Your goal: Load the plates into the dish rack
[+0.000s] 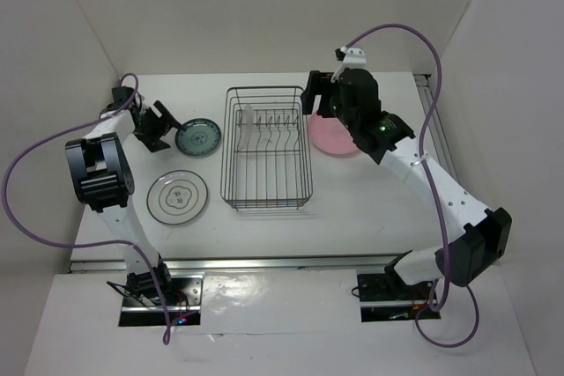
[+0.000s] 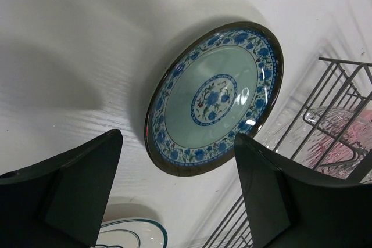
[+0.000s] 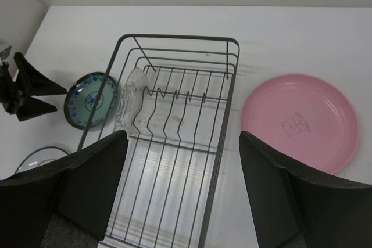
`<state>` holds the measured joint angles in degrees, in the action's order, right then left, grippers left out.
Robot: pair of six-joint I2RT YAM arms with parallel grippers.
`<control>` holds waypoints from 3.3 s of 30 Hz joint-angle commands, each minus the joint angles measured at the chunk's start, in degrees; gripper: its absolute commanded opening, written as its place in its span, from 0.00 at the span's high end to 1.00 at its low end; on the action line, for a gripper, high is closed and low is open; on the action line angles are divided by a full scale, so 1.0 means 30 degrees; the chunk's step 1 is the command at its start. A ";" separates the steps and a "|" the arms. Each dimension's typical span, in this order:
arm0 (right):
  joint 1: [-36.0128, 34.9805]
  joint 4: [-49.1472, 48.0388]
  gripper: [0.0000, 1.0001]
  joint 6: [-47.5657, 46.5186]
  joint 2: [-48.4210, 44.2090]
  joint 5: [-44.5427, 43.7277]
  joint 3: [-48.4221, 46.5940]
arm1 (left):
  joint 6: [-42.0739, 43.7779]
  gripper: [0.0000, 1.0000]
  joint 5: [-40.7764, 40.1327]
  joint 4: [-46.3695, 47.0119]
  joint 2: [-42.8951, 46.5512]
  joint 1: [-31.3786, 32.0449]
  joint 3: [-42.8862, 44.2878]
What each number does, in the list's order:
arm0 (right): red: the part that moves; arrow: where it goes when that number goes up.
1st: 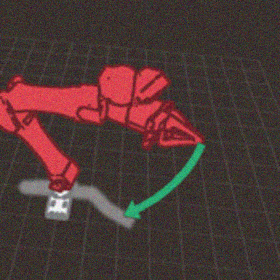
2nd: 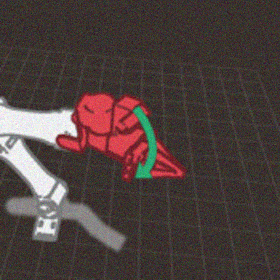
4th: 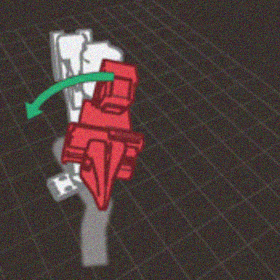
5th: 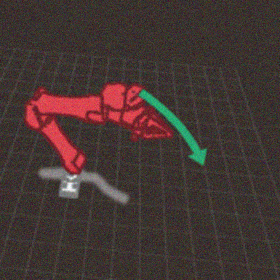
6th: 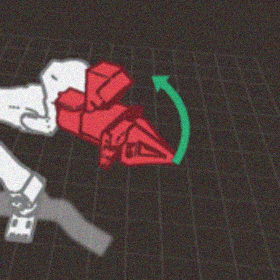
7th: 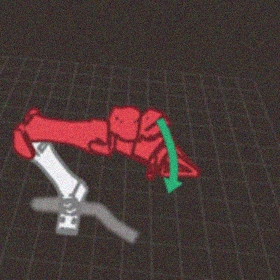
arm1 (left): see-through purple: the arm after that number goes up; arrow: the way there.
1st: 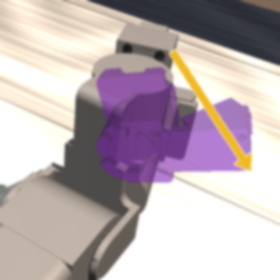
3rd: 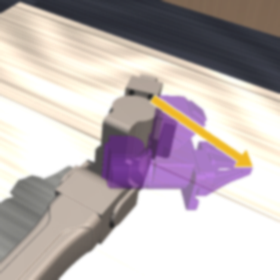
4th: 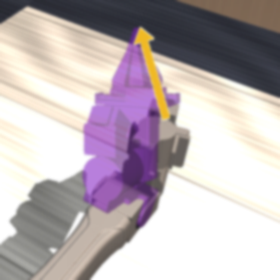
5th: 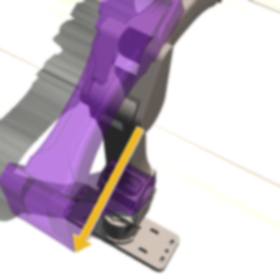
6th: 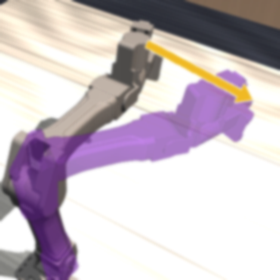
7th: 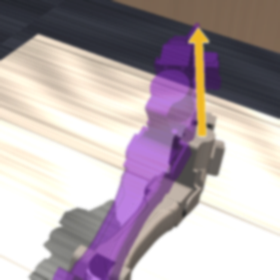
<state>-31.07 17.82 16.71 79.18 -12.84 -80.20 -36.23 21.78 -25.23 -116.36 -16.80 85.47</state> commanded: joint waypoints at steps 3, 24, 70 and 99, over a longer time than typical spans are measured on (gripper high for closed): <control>0.0103 -0.1107 0.15 0.0289 -0.0931 -0.0056 0.0016 | -0.0258 0.11 0.0562 0.0882 -0.1320 0.0033 -0.0190; 0.0718 -0.1283 0.14 0.0465 -0.2662 -0.0114 0.0602 | -0.0610 0.66 0.0738 0.2581 -0.1879 0.0384 -0.1418; 0.1804 -0.6970 0.14 -0.2550 0.0529 1.0872 0.1135 | -0.0431 1.00 0.6564 0.8585 1.3648 -0.0202 -0.3440; -0.2153 -0.6469 0.37 -0.3080 0.9467 1.2278 -0.9945 | -0.0375 1.00 1.0201 1.0023 1.2418 0.0413 -0.3412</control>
<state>-37.15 -1.30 6.90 106.87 23.33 -107.11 -38.94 50.52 1.56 -79.24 -15.59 74.24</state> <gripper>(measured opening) 0.636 0.065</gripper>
